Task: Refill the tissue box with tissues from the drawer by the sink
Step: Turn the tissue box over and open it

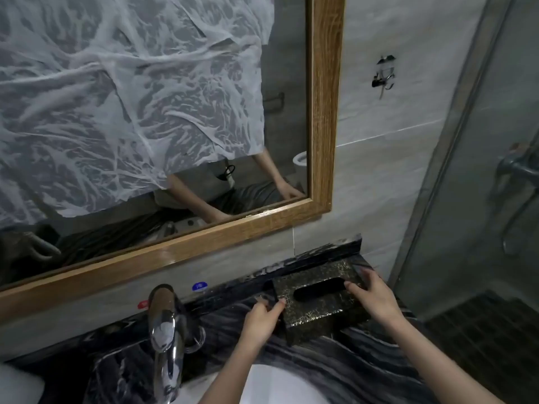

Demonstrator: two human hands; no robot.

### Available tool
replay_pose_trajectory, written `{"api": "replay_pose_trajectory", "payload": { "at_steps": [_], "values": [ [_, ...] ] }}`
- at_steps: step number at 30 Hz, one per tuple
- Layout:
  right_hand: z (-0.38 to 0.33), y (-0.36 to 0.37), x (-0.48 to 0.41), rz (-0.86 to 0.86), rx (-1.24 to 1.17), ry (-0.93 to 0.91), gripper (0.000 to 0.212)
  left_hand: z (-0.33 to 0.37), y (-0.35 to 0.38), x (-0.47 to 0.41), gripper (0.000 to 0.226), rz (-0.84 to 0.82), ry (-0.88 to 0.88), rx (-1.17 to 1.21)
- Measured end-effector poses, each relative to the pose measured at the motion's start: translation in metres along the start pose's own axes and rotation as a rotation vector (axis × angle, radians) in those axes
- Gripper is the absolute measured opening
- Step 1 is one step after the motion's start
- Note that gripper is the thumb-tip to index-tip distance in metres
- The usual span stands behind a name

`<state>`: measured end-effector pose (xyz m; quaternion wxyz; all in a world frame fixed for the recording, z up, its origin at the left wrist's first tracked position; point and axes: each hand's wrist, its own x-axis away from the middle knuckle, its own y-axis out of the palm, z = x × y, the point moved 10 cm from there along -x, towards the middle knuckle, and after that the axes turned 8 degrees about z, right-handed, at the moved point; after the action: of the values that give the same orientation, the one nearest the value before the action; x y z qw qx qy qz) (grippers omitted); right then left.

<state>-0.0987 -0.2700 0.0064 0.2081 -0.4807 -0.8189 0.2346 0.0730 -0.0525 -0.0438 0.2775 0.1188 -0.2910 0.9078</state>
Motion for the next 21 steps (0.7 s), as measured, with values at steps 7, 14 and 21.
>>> {"api": "replay_pose_trajectory", "payload": {
  "at_steps": [7,14,21],
  "values": [
    [0.017,0.009,-0.005,-0.017,-0.072,0.141,0.061,-0.004,0.017,-0.005,0.064,-0.025,-0.065,0.084],
    [0.04,0.02,-0.006,-0.039,-0.123,0.28,0.063,-0.005,0.03,-0.009,0.031,-0.081,-0.086,0.121],
    [0.045,0.022,-0.008,-0.009,-0.128,0.336,0.065,0.005,0.032,-0.008,0.034,-0.061,-0.092,0.07]
  ]
}}
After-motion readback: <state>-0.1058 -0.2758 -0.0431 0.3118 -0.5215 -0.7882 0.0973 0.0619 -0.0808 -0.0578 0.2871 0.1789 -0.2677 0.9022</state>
